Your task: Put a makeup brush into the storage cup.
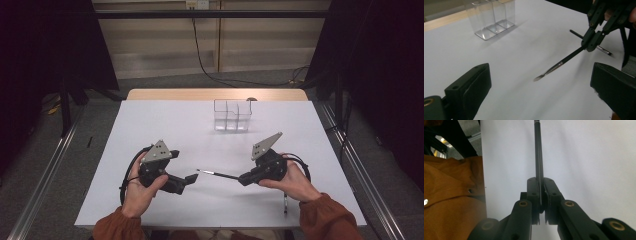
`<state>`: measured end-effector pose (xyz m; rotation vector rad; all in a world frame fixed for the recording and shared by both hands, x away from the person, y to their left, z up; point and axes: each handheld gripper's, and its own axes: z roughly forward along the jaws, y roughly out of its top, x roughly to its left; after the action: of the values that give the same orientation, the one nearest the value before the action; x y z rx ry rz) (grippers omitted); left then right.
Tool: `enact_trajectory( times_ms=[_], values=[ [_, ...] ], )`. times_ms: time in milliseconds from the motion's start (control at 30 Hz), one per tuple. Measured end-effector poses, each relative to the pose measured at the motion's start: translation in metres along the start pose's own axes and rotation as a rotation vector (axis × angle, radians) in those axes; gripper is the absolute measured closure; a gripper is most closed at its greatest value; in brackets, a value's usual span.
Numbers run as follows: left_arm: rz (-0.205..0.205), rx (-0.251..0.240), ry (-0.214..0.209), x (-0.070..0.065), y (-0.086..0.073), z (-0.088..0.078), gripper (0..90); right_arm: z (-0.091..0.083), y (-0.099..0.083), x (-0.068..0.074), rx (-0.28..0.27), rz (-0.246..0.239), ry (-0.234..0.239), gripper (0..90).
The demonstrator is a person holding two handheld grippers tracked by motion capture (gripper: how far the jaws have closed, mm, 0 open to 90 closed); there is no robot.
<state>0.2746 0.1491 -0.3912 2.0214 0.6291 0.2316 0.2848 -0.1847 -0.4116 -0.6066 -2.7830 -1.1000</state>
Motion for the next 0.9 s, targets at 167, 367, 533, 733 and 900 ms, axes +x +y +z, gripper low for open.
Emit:
enact_trajectory(
  times_ms=[167, 367, 533, 733, 900],
  values=[
    [-0.007, -0.015, 0.024, 0.002, -0.003, -0.004, 3.3, -0.003, -0.009, -0.002, -0.040, 0.031, -0.016, 84.2],
    [-0.016, -0.009, 0.019, 0.004, -0.008, -0.002, 3.3, -0.001, -0.017, 0.001, -0.070, 0.039, -0.044, 84.2],
    [-0.014, -0.013, 0.022, 0.003, -0.009, -0.001, 3.3, -0.002, -0.021, 0.003, -0.120, 0.051, -0.054, 84.2],
    [-0.018, -0.021, 0.040, 0.003, -0.010, -0.003, 3.3, -0.003, -0.021, 0.006, -0.166, 0.069, -0.089, 84.3],
    [-0.019, -0.024, 0.039, 0.003, -0.010, -0.004, 3.3, -0.003, -0.024, 0.006, -0.242, 0.078, -0.094, 84.2]
  ],
)
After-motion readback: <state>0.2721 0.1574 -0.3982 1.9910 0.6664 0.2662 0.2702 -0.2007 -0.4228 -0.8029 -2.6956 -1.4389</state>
